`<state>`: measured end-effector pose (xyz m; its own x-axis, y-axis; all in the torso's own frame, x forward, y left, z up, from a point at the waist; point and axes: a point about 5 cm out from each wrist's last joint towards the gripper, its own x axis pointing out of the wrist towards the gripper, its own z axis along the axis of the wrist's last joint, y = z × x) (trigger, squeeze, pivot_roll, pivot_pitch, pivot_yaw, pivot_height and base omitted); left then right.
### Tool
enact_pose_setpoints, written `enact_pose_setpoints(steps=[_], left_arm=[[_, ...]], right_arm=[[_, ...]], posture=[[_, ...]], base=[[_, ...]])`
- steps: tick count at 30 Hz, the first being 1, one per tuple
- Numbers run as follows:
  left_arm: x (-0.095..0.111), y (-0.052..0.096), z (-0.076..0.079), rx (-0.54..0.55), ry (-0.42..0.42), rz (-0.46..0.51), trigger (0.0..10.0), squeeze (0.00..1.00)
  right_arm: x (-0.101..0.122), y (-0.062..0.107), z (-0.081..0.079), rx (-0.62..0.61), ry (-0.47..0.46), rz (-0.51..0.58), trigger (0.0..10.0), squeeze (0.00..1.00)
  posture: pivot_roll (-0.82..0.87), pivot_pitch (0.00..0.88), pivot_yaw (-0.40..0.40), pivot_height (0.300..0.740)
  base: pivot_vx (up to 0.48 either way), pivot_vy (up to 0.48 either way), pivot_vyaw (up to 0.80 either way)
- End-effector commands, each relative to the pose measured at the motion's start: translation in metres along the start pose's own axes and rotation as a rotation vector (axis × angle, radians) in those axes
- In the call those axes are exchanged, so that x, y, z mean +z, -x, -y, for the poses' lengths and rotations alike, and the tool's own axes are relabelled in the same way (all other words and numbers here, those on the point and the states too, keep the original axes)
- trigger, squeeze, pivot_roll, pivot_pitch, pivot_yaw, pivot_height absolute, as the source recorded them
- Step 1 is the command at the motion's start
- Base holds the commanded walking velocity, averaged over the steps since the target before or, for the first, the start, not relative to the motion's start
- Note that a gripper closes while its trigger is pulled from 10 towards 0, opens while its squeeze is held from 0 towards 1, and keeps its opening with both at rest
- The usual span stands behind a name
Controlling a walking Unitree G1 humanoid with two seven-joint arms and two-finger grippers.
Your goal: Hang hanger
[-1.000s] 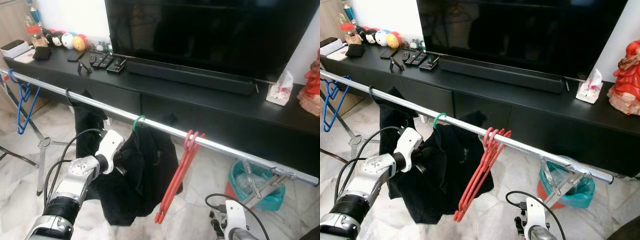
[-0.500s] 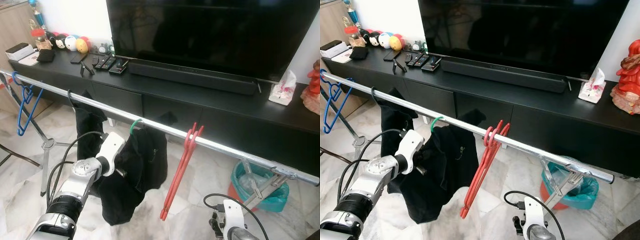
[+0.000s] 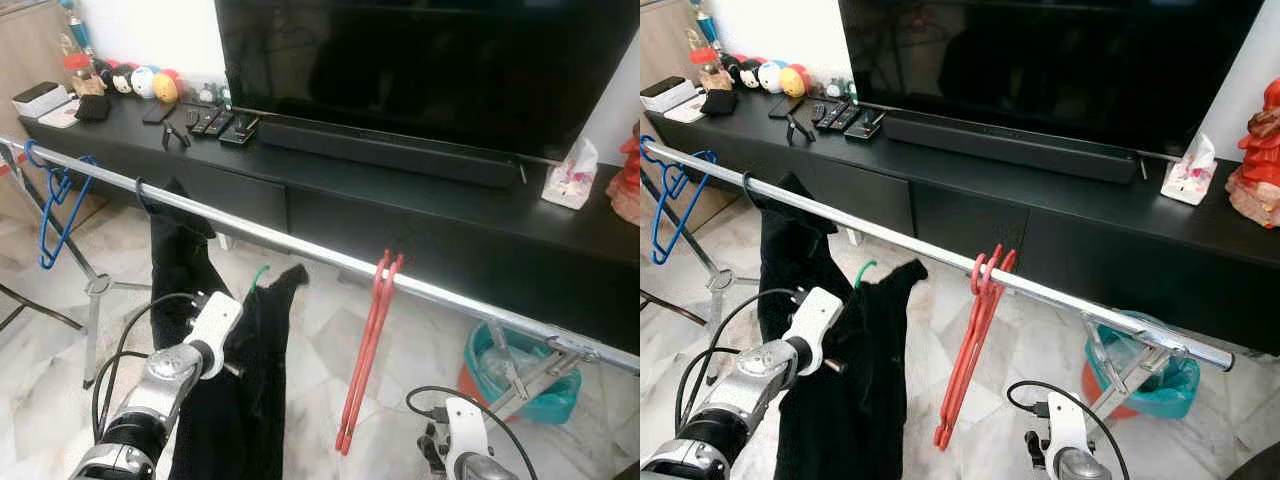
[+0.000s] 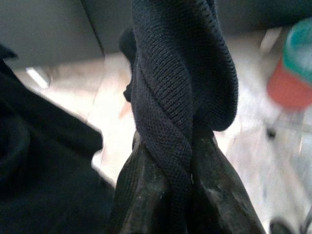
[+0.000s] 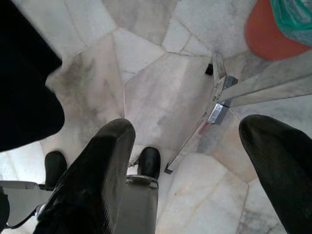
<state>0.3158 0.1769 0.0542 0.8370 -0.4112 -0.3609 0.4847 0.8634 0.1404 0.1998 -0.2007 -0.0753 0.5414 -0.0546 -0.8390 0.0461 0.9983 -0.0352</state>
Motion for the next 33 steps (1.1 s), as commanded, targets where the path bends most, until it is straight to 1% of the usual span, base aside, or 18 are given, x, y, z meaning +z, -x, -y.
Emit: enact_pose_setpoints(steps=[1,2,5,6,7,8,11,12,14,16,19,22,23,25,27,29,32,33], left_arm=[[0.021,0.003,-0.003,-0.02,-0.024,0.125,10.0,0.0],[0.021,0.003,-0.003,-0.02,-0.024,0.125,10.0,0.0],[0.023,0.01,0.0,-0.098,-0.05,0.152,10.0,0.0],[0.019,0.017,0.004,-0.173,-0.082,0.127,10.0,0.0],[0.019,0.017,0.004,-0.173,-0.082,0.127,10.0,0.0],[0.013,0.025,0.007,-0.253,-0.119,0.081,10.0,0.0],[0.007,0.033,0.009,-0.323,-0.149,0.029,10.0,0.0],[0.007,0.038,0.007,-0.355,-0.179,0.01,10.0,0.0],[0.008,0.039,0.005,-0.354,-0.192,0.011,10.0,0.0],[0.016,0.037,0.001,-0.333,-0.19,0.039,10.0,0.0],[0.037,0.026,-0.006,-0.222,-0.168,0.137,10.0,0.0],[0.049,0.02,-0.009,-0.141,-0.145,0.199,10.0,0.0],[0.053,0.017,-0.011,-0.114,-0.119,0.203,10.0,0.0],[0.055,0.014,-0.01,-0.108,-0.12,0.198,10.0,0.0],[0.053,0.009,-0.007,-0.103,-0.099,0.175,10.0,0.0],[0.05,0.006,-0.004,-0.1,-0.114,0.159,10.0,0.0],[0.045,0.001,-0.003,-0.075,-0.115,0.114,10.0,0.0],[0.044,-0.001,-0.006,-0.036,-0.12,0.099,10.0,0.0]], right_arm=[[-0.001,0.0,-0.001,0.001,0.003,0.001,10.0,0.0],[-0.001,0.0,-0.001,0.001,0.003,0.001,10.0,0.0],[0.0,0.0,-0.001,-0.001,-0.002,0.007,10.0,0.0],[0.0,0.0,-0.001,0.0,-0.003,0.008,10.0,0.0],[0.0,0.0,-0.001,0.0,-0.003,0.008,10.0,0.0],[0.0,0.0,-0.001,0.0,-0.001,0.008,10.0,0.0],[0.0,0.0,-0.001,0.001,0.0,0.009,10.0,0.0],[0.0,0.0,-0.001,0.003,0.003,0.009,10.0,0.0],[0.0,0.0,-0.001,0.003,0.005,0.009,10.0,0.0],[0.001,0.0,-0.001,0.005,0.008,0.009,10.0,0.0],[0.001,0.0,-0.001,0.004,0.008,0.01,10.0,0.0],[0.001,0.0,-0.001,0.003,0.008,0.011,10.0,0.0],[0.001,0.0,-0.001,0.002,0.008,0.012,10.0,0.0],[0.001,0.0,-0.001,0.001,0.006,0.012,10.0,0.0],[0.0,0.0,-0.001,0.002,0.006,0.011,10.0,0.0],[0.0,0.0,-0.001,0.003,0.005,0.011,10.0,0.0],[0.0,0.0,-0.001,0.004,0.005,0.012,10.0,0.0],[0.0,0.0,-0.001,0.004,0.002,0.013,10.0,0.0]], posture=[[0.01,0.0,0.015,0.74],[0.01,0.0,0.015,0.74],[0.01,0.0,0.016,0.74],[0.01,0.0,0.016,0.74],[0.01,0.0,0.016,0.74],[0.01,0.0,0.018,0.74],[0.01,0.0,0.017,0.74],[0.02,0.0,0.016,0.74],[0.02,0.0,0.017,0.74],[0.02,0.0,0.017,0.74],[0.01,0.0,0.017,0.74],[0.01,0.0,0.017,0.74],[0.01,0.0,0.017,0.74],[0.0,0.0,0.017,0.74],[0.01,0.0,0.018,0.74],[0.0,0.0,0.021,0.74],[0.0,0.0,0.021,0.74],[0.0,0.0,0.022,0.74]], base=[[0.0,0.0,0.0],[0.0,0.0,0.0],[0.0,0.0,0.0],[0.0,0.0,0.0],[0.0,0.0,0.0],[0.0,0.0,0.0],[0.0,0.0,0.0],[0.0,0.0,0.0],[0.0,0.0,0.0],[0.0,0.0,0.0],[0.0,0.0,0.0],[0.0,0.0,0.0],[0.0,0.0,0.0],[0.0,0.0,0.0],[0.0,0.0,0.0],[0.0,0.0,0.0],[0.0,0.0,0.0],[0.0,0.0,0.0]])
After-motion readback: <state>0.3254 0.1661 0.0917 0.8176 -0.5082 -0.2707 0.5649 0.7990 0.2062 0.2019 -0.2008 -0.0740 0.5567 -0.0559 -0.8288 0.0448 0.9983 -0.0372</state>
